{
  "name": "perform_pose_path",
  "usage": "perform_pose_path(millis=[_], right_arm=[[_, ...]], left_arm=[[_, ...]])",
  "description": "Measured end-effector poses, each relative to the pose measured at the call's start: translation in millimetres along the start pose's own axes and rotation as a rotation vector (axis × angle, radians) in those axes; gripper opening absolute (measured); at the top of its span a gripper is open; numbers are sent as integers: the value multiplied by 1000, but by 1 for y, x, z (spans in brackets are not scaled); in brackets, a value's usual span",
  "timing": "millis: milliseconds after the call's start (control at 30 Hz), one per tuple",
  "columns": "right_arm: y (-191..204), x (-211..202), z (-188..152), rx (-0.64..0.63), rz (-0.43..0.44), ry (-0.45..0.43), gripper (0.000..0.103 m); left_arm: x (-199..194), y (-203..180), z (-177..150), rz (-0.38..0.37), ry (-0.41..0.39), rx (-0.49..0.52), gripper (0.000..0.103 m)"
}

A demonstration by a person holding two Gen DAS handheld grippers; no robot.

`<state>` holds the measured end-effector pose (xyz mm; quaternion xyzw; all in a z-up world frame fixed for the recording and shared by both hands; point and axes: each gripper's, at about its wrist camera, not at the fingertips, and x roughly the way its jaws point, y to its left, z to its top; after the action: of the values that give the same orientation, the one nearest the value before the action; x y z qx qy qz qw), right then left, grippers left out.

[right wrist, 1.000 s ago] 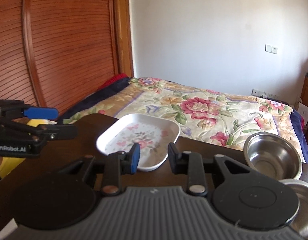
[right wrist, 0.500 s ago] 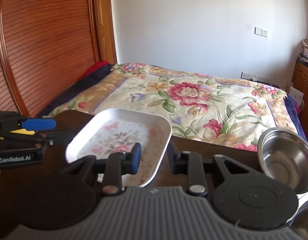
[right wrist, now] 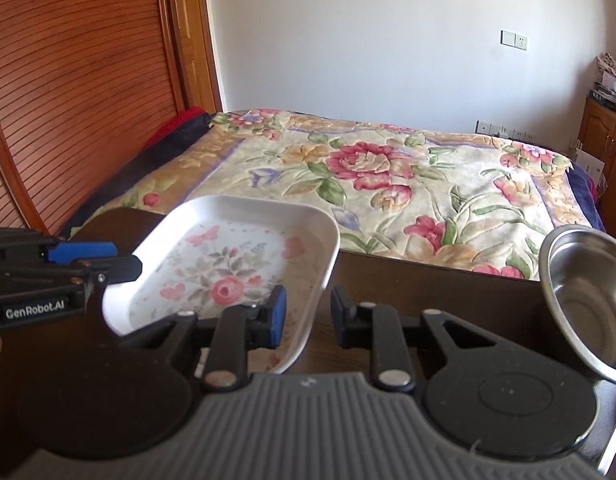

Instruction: Organize plates and bowls

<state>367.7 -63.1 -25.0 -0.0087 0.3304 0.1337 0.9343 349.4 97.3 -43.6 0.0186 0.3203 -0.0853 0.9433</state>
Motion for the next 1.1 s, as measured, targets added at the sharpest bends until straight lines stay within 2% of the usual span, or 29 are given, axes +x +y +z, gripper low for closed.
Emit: perform_pose_path(millis=[300, 400, 733, 867, 1100], right_arm=[[-3, 7, -2, 21, 3, 13, 24], [-2, 10, -3, 23, 4, 17, 17], [-2, 10, -4, 28, -1, 7, 15], [-3, 11, -5, 41, 0, 0, 13], [-4, 5, -8, 55, 17, -3, 12]], left_arm=[[11, -1, 1, -6, 20, -5, 27], [13, 1, -1, -7, 27, -7, 24], [20, 5, -1, -4, 41, -27, 22], [20, 6, 0, -38, 55, -59, 12], [11, 6, -1, -36, 70, -88, 11]])
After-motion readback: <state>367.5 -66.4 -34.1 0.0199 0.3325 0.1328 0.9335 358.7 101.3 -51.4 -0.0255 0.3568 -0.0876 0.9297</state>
